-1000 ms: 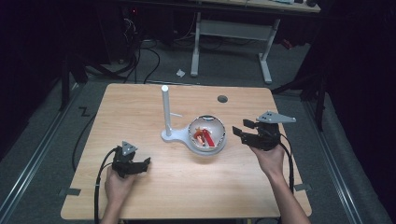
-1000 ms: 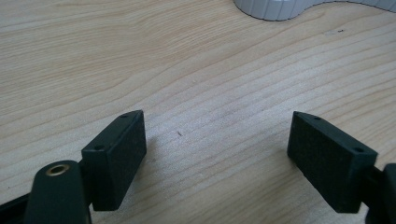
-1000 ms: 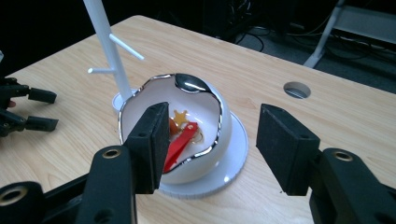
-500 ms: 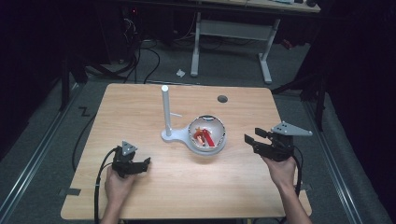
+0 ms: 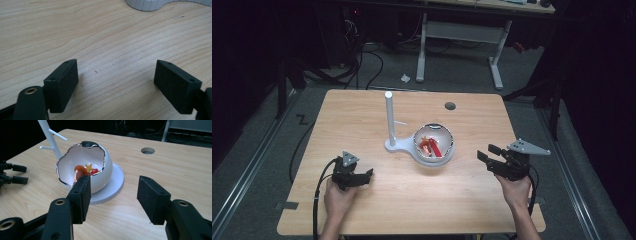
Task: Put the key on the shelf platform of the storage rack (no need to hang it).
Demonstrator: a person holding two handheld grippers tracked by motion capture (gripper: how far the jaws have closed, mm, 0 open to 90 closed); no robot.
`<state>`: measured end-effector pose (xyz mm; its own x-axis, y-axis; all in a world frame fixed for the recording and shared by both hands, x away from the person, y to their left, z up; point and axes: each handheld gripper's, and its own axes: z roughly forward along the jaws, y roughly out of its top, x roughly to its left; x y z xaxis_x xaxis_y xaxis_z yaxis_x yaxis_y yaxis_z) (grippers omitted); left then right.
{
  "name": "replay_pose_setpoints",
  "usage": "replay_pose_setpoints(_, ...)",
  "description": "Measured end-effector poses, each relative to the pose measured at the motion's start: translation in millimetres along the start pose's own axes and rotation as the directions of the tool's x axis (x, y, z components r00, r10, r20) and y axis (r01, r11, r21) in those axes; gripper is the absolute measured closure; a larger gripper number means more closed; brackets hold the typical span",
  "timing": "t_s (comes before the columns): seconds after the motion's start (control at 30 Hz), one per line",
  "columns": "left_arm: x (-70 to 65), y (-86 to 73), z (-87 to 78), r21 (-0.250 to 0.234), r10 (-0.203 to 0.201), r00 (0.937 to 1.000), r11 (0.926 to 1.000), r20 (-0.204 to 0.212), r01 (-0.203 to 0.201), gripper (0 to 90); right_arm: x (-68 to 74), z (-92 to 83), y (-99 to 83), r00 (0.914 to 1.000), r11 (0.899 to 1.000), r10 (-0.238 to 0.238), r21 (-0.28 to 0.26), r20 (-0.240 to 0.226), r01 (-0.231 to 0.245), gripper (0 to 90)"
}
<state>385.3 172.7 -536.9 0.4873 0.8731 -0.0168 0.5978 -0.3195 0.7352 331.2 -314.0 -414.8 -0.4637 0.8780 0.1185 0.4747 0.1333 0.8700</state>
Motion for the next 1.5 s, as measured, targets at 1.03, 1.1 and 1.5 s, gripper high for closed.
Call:
replay_pose_setpoints(1.03,0.1,0.0,-0.1,0.001,0.0,1.0,1.0,0.001,0.0,20.1,-8.2,28.8,-48.9,0.9968,0.995,0.076,0.068,0.024,-0.078,45.4)
replay_pose_setpoints(1.1,0.1,0.0,-0.1,0.001,0.0,1.0,1.0,0.001,0.0,20.1,-8.5,29.8,-49.9,0.9968,0.994,0.076,0.071,0.025,-0.078,45.4)
replay_pose_setpoints(1.5,0.1,0.0,-0.1,0.001,0.001,1.0,1.0,0.001,-0.001,20.1,-13.7,40.8,-61.0,0.9946,0.99,0.094,0.1,0.045,-0.098,45.6)
